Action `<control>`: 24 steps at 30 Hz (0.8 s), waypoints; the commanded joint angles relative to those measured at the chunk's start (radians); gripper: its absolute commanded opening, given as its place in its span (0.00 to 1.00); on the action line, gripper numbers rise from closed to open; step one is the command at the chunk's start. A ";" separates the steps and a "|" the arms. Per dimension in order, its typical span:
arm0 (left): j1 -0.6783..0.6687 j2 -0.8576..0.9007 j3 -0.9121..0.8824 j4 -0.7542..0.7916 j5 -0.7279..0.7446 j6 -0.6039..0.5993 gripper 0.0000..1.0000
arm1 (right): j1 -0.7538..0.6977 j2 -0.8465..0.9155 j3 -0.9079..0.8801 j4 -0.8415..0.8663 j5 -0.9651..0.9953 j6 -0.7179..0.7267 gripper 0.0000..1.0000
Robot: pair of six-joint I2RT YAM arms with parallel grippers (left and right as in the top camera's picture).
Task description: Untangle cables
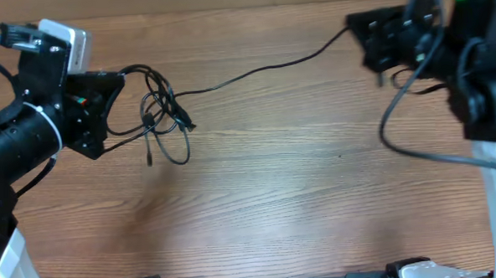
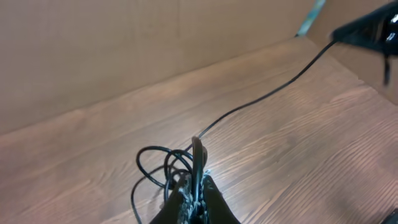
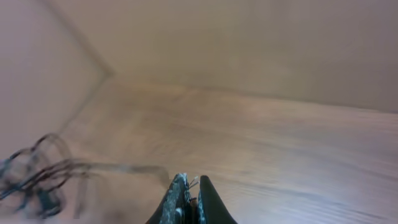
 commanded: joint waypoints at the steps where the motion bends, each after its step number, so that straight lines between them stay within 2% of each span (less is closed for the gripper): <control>1: -0.018 -0.013 0.004 0.036 -0.060 -0.072 0.04 | 0.120 -0.011 -0.021 -0.005 0.205 -0.012 0.04; 4: -0.004 -0.023 0.023 0.038 -0.212 -0.159 0.04 | 0.103 -0.008 -0.021 0.016 0.434 0.022 0.04; 6: 0.017 -0.040 0.044 0.030 -0.293 -0.210 0.04 | 0.003 -0.008 -0.016 0.032 0.437 0.022 0.04; 13: 0.039 -0.166 0.126 0.038 -0.548 -0.295 0.04 | -0.576 -0.008 -0.011 0.113 0.134 0.058 0.04; 18: 0.039 -0.230 0.140 0.021 -0.660 -0.311 0.04 | -0.941 -0.007 -0.011 0.208 -0.072 0.121 0.04; 21: 0.038 -0.242 0.140 0.005 -0.726 -0.316 0.04 | -1.068 -0.004 -0.011 0.227 -0.137 0.151 0.04; 24: 0.038 -0.240 0.140 0.007 -0.744 -0.316 0.04 | -1.075 0.009 -0.011 0.234 -0.149 0.152 0.04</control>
